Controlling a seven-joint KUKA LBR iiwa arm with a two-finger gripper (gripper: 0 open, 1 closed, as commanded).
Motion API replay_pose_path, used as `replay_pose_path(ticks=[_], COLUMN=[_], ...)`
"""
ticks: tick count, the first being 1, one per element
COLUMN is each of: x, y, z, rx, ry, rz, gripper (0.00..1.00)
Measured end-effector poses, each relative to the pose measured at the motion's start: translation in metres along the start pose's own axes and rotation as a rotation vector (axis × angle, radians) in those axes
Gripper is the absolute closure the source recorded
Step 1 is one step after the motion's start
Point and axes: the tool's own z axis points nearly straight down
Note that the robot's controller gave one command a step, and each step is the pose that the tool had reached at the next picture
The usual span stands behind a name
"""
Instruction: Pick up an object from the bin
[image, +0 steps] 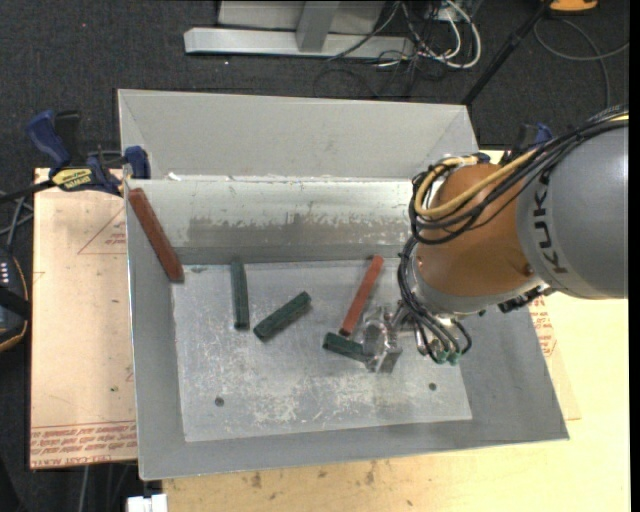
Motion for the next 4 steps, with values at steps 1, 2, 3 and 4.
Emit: replay_pose_path(ticks=[1, 2, 3, 4], x=[0.006, -0.022, -0.022, -0.066], y=[-0.011, 0.029, 0.029, 0.007], z=[0.014, -0.057, -0.057, -0.003], rx=[0.002, 0.000, 0.000, 0.001], ry=[0.007, 0.002, 0.003, -0.007], rz=[-0.201, -0.166, -0.166, -0.183], gripper=[1.00, 0.00, 0.00, 0.00])
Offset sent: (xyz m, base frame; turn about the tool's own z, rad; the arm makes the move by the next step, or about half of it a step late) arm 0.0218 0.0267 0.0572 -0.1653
